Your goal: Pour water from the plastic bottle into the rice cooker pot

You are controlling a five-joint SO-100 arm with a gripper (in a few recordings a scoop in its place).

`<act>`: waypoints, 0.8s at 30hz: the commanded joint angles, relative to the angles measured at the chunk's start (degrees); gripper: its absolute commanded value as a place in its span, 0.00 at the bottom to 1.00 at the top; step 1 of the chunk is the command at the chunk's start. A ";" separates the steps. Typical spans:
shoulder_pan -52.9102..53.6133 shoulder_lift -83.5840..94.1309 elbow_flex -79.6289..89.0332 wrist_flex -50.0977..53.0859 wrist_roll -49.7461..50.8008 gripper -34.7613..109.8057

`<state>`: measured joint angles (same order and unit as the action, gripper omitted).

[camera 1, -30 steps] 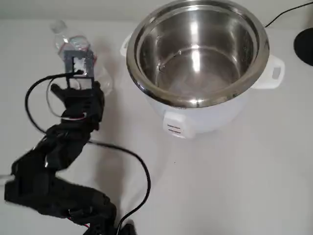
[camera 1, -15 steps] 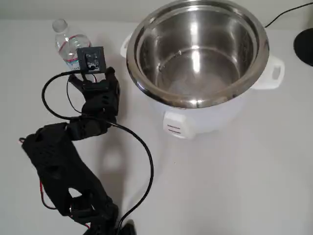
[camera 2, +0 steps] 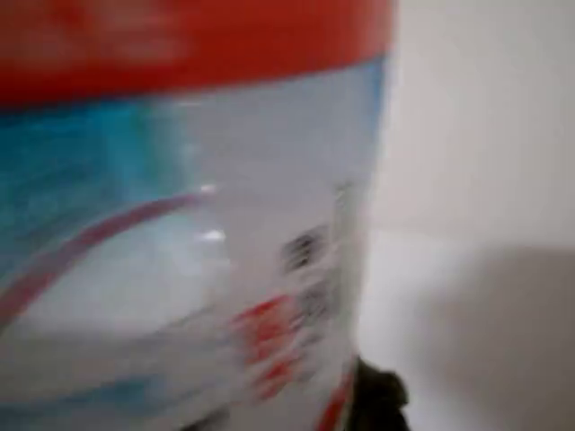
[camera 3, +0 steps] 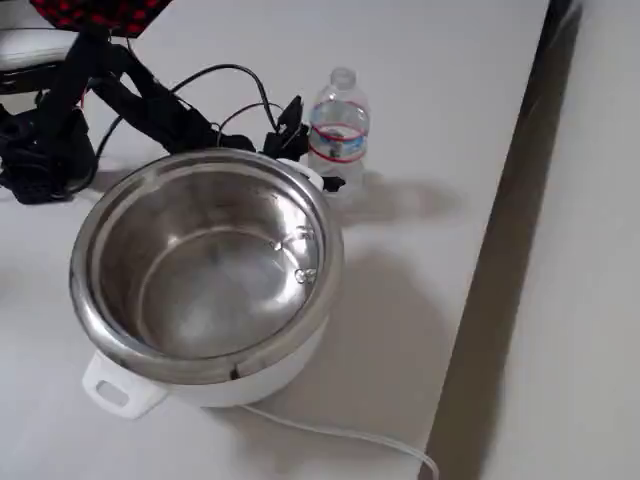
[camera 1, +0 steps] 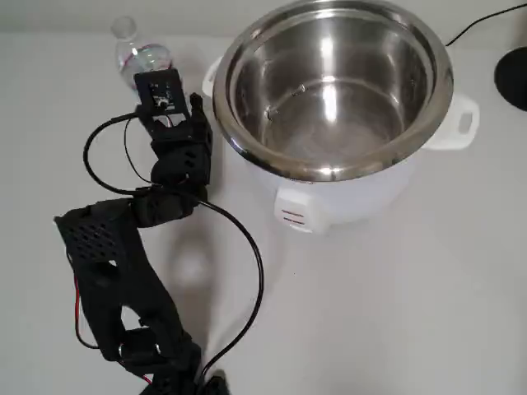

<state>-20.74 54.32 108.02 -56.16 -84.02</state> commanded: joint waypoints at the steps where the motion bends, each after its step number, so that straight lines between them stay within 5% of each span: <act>1: 1.05 -1.76 -4.39 -3.69 -0.70 0.34; 24: -3.16 5.98 -4.22 1.23 0.18 0.28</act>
<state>-22.68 52.47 105.82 -56.87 -84.64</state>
